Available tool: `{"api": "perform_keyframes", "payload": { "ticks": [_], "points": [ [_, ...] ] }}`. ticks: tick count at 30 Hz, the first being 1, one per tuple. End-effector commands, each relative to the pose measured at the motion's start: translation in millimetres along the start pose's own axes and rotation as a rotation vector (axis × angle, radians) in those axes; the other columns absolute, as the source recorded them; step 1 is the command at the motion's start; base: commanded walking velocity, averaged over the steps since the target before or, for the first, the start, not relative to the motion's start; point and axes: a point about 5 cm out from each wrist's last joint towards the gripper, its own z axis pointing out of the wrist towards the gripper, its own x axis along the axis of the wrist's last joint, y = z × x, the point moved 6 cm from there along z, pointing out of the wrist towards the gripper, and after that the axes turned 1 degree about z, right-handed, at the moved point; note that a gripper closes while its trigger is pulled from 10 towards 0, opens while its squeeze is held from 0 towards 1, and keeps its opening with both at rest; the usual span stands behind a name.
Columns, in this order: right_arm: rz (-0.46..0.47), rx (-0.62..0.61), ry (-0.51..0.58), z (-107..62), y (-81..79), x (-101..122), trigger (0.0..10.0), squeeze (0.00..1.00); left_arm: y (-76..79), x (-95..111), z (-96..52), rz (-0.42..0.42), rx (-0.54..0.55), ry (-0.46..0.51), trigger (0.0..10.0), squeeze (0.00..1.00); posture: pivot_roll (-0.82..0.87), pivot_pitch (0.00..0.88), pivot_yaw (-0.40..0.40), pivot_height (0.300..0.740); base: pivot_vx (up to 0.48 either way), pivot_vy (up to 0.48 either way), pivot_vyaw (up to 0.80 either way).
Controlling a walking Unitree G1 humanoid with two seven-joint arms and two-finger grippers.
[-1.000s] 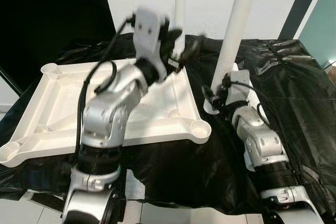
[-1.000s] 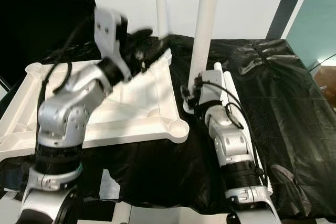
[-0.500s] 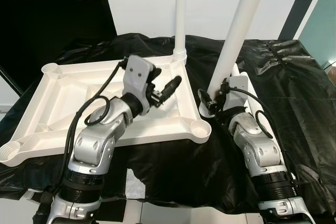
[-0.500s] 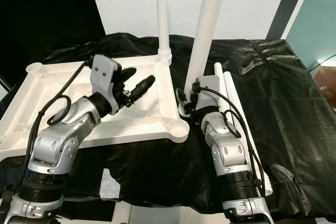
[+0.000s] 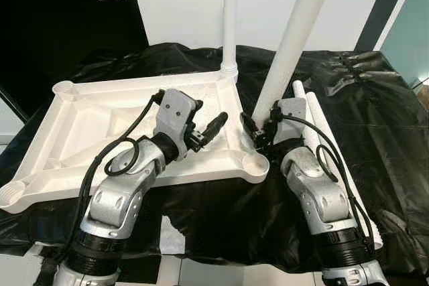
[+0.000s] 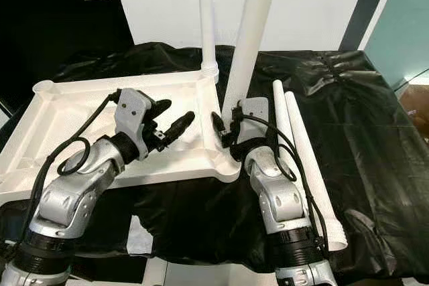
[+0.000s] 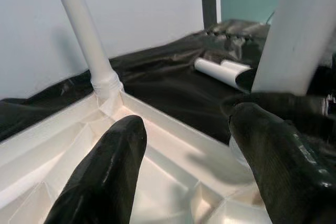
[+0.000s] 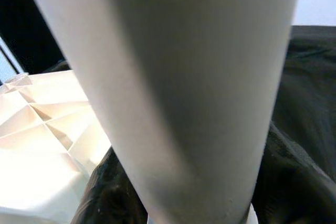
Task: Building children table
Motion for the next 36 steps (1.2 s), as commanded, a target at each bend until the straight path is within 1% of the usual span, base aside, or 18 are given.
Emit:
{"api": "perform_keyframes", "payload": {
  "ticks": [1, 2, 4, 10, 12, 17, 23, 25, 31, 34, 35, 36],
  "points": [
    [0.01, 0.011, -0.02, -2.1, -7.0, -6.5, 10.0, 0.0, 20.8, 1.7, -3.8, 0.024, -0.161, 0.008, 10.0, 0.0, -0.01, 0.02, 0.002, 0.74, 0.0, 0.0, 0.0],
    [0.028, 0.013, -0.048, -4.9, -10.5, -15.7, 10.0, 0.0, 23.6, -0.2, -5.9, 0.027, -0.178, 0.0, 10.0, 0.0, -0.01, 0.02, 0.0, 0.74, 0.0, 0.0, 0.0],
    [0.044, 0.013, -0.096, -12.1, -14.0, -31.6, 10.0, 0.0, 23.9, -3.2, -8.3, 0.038, -0.184, -0.013, 10.0, 0.0, -0.01, 0.022, -0.002, 0.74, 0.0, 0.0, 0.0],
    [0.043, -0.009, -0.153, -24.4, -10.8, -50.0, 10.0, 0.0, 20.9, -5.2, -9.6, 0.043, -0.176, -0.022, 10.0, 0.0, -0.01, 0.028, -0.002, 0.74, 0.0, 0.0, 0.0],
    [0.042, -0.016, -0.161, -26.5, -8.5, -51.9, 10.0, 0.0, 21.4, -5.9, -9.4, 0.051, -0.18, -0.025, 10.0, 0.0, -0.01, 0.03, 0.001, 0.74, 0.0, 0.0, 0.0],
    [0.036, -0.042, -0.155, -30.8, -3.2, -48.5, 10.0, 0.0, 21.2, -7.2, -10.0, 0.053, -0.184, -0.03, 10.0, 0.0, -0.02, 0.034, 0.003, 0.74, 0.0, 0.0, 0.0],
    [0.028, -0.047, -0.148, -34.6, -2.0, -46.9, 10.0, 0.0, 21.8, -7.8, -11.3, 0.055, -0.194, -0.032, 10.0, 0.0, -0.02, 0.035, 0.003, 0.74, 0.0, 0.0, 0.0],
    [0.06, -0.077, -0.176, -43.4, 5.7, -52.3, 10.0, 0.0, 22.2, -9.3, -12.4, 0.058, -0.202, -0.037, 10.0, 0.0, -0.03, 0.042, 0.012, 0.74, 0.0, 0.0, 0.0],
    [0.082, -0.099, -0.19, -47.0, 14.0, -53.9, 10.0, 0.0, 23.3, -9.9, -11.9, 0.061, -0.211, -0.04, 10.0, 0.0, -0.02, 0.041, 0.011, 0.74, 0.0, 0.0, 0.0],
    [0.086, -0.1, -0.193, -47.3, 14.9, -53.9, 10.0, 0.0, 23.4, -9.7, -12.0, 0.061, -0.212, -0.039, 10.0, 0.0, -0.02, 0.041, 0.011, 0.74, 0.0, 0.0, 0.0],
    [0.079, -0.081, -0.197, -47.7, 12.0, -54.1, 10.0, 0.0, 23.0, -9.8, -12.0, 0.062, -0.21, -0.041, 10.0, 0.0, -0.02, 0.04, 0.009, 0.74, 0.0, 0.0, 0.0],
    [0.038, -0.035, -0.228, -49.8, 6.0, -60.2, 10.0, 0.0, 22.7, -10.7, -12.2, 0.063, -0.205, -0.044, 10.0, 0.0, -0.02, 0.037, 0.008, 0.74, 0.0, 0.0, 0.0]
  ]
}}
